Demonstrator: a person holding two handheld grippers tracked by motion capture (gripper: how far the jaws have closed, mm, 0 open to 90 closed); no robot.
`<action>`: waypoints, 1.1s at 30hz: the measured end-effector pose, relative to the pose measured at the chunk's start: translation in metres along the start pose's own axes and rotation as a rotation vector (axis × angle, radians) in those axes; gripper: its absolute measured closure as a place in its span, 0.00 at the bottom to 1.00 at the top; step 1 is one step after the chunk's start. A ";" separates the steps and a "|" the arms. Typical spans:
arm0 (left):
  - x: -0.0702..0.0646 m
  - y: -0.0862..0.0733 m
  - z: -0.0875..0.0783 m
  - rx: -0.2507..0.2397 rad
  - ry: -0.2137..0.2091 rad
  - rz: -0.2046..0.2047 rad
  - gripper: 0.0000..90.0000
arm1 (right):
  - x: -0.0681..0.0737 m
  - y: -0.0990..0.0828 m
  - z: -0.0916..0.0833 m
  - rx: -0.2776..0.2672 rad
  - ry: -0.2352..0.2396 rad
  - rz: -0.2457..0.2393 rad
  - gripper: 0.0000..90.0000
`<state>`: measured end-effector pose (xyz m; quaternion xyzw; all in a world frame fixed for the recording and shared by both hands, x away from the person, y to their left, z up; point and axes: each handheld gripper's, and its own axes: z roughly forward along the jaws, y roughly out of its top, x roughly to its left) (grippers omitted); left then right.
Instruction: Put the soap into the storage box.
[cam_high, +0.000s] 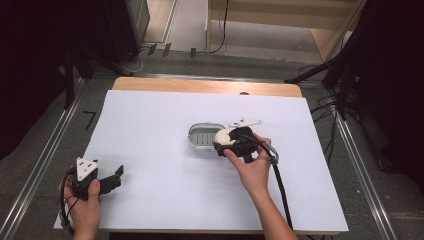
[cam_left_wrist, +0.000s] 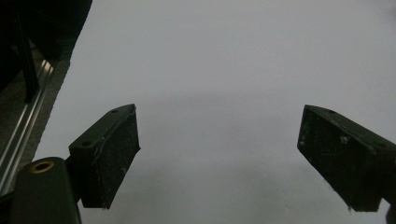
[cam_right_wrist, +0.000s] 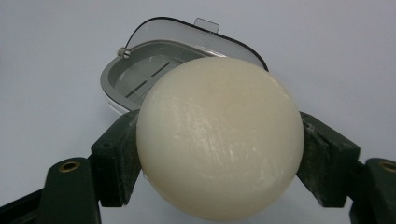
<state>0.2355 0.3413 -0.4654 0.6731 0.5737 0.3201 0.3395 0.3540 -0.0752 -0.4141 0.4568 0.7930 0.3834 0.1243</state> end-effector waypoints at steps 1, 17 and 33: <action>0.000 0.000 0.000 -0.001 0.000 0.000 0.15 | 0.001 0.001 0.001 0.001 0.001 0.003 0.28; 0.000 0.000 0.000 0.000 -0.003 0.000 0.15 | 0.006 0.012 0.010 0.005 0.009 -0.006 0.28; 0.000 0.000 0.000 -0.001 -0.004 0.000 0.15 | 0.012 0.022 0.030 0.028 0.014 0.000 0.28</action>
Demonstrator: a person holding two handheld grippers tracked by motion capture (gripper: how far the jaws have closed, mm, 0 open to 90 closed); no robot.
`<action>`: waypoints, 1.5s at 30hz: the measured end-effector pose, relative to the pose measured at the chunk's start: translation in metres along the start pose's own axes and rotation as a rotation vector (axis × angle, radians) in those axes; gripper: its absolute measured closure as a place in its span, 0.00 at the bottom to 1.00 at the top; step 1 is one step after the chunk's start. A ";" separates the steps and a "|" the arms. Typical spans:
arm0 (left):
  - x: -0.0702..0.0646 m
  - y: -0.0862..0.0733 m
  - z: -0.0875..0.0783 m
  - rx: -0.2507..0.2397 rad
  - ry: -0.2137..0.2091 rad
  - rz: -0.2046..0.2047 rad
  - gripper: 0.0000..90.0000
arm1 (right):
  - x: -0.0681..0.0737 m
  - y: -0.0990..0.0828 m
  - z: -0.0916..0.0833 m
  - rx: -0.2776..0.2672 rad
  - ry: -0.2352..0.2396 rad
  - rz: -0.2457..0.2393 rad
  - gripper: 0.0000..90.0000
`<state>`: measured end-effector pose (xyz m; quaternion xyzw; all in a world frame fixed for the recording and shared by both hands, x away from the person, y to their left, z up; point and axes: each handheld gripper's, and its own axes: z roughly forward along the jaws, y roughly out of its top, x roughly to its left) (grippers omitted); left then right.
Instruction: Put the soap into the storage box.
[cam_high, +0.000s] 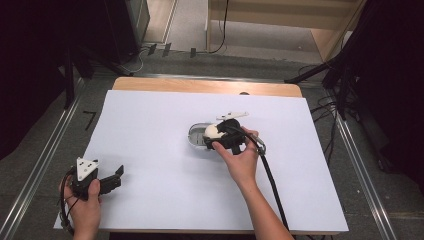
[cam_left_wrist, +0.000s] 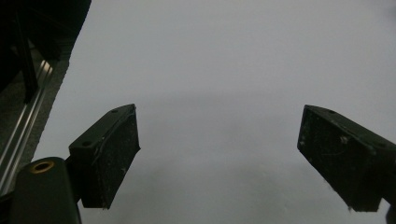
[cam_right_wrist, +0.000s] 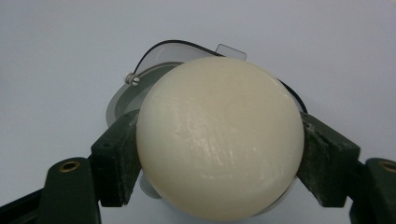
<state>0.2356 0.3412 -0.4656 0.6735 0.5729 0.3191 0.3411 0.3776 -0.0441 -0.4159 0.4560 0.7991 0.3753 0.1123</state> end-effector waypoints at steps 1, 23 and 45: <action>0.000 0.000 0.000 0.000 0.000 0.000 0.15 | 0.001 0.001 0.001 -0.001 -0.001 0.001 0.28; 0.000 0.000 0.000 0.001 -0.002 0.003 0.15 | 0.002 0.006 0.022 0.042 -0.002 0.025 0.28; 0.000 0.000 0.000 0.001 -0.003 0.002 0.15 | 0.000 0.003 0.031 0.072 -0.005 0.042 0.28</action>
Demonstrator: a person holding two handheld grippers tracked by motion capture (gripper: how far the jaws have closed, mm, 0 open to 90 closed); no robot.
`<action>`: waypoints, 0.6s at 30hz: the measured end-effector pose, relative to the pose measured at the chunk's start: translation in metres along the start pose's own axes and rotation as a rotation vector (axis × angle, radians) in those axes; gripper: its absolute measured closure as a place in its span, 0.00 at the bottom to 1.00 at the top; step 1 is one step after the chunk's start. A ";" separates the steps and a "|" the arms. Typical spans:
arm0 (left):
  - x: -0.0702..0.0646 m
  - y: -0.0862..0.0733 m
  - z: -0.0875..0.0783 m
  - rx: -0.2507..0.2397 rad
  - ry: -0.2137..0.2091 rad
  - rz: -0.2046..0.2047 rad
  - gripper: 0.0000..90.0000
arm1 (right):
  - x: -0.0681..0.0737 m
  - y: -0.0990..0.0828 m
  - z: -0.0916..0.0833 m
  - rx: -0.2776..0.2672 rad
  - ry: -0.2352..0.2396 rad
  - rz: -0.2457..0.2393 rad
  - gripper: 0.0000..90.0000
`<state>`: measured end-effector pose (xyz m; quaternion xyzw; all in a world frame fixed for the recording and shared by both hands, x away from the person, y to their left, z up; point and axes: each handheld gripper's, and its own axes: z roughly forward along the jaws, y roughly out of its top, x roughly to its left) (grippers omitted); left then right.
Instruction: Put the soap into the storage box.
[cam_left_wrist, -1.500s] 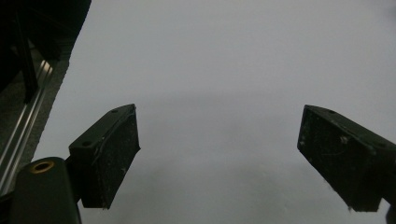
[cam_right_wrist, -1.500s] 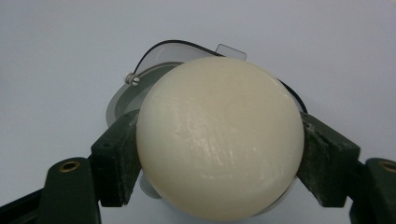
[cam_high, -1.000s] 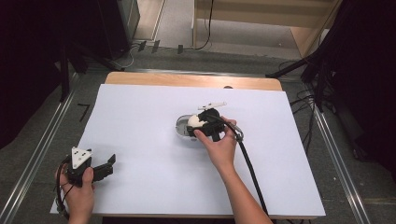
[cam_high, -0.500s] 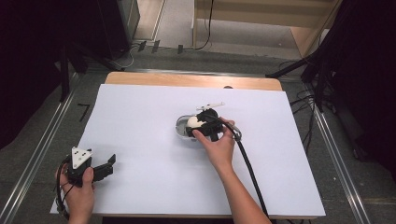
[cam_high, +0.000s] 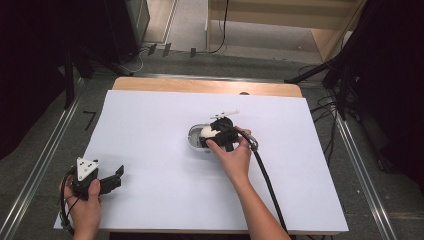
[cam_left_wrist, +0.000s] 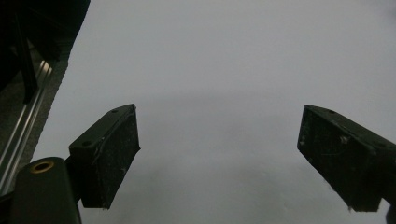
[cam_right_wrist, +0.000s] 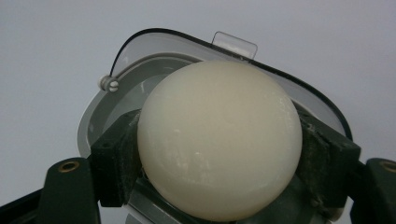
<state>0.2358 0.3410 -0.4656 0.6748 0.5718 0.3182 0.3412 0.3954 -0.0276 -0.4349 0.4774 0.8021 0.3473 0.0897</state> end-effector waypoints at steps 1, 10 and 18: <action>0.000 0.000 0.000 -0.001 0.000 0.000 0.15 | 0.000 0.000 0.000 0.000 0.000 0.001 0.28; 0.000 0.000 0.000 0.000 0.001 0.000 0.15 | -0.003 0.000 -0.002 0.000 0.027 0.019 0.26; -0.001 0.000 0.000 0.003 0.005 0.002 0.15 | -0.003 0.000 -0.006 -0.007 0.018 0.013 0.24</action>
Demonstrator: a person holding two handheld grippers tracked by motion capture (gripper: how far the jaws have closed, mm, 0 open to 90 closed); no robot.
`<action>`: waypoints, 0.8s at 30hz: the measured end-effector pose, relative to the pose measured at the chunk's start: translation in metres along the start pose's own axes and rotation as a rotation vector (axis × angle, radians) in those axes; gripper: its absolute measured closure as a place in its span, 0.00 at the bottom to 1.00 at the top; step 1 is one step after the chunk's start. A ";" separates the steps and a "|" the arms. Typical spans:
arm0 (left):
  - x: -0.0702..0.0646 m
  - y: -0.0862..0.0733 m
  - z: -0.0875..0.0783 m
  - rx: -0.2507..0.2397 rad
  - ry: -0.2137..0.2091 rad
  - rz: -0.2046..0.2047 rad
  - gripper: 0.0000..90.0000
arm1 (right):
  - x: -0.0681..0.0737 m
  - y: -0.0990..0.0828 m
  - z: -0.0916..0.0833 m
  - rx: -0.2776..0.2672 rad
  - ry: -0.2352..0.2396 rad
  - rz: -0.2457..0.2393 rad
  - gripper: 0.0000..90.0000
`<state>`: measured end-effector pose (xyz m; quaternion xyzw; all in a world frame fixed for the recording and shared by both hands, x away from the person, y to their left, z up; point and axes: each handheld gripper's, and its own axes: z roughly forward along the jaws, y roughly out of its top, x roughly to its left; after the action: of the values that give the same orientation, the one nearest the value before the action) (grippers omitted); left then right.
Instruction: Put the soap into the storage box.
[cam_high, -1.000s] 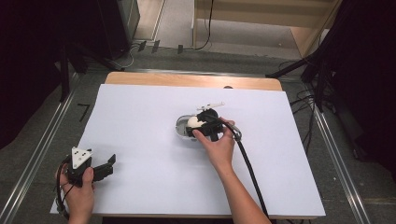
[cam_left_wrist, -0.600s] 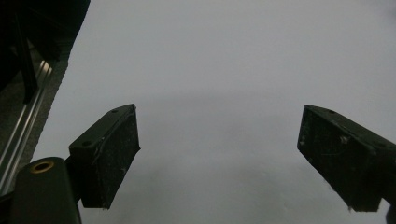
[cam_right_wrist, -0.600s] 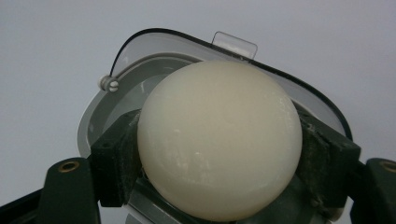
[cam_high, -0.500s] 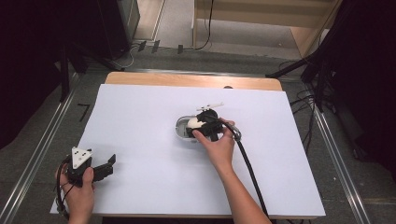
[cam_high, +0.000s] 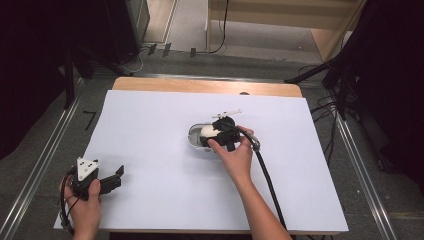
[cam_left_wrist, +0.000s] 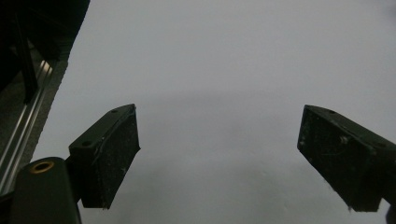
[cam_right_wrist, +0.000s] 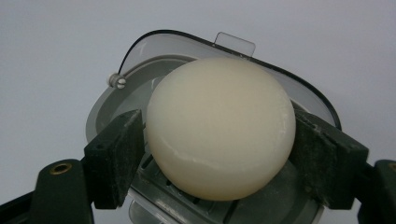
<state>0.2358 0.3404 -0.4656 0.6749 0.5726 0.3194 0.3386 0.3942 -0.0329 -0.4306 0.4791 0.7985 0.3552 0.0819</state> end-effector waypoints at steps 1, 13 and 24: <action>0.000 0.000 0.000 -0.001 0.000 0.000 0.15 | -0.001 0.000 -0.001 -0.006 0.001 0.001 0.24; 0.000 0.000 0.000 0.002 0.001 0.005 0.15 | -0.004 0.002 -0.012 -0.040 -0.003 0.015 0.25; 0.000 0.000 0.000 0.002 -0.001 0.008 0.15 | -0.011 -0.002 -0.023 -0.052 -0.010 0.017 0.25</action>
<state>0.2360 0.3402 -0.4657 0.6779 0.5699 0.3197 0.3370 0.3880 -0.0532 -0.4174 0.4852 0.7846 0.3741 0.0954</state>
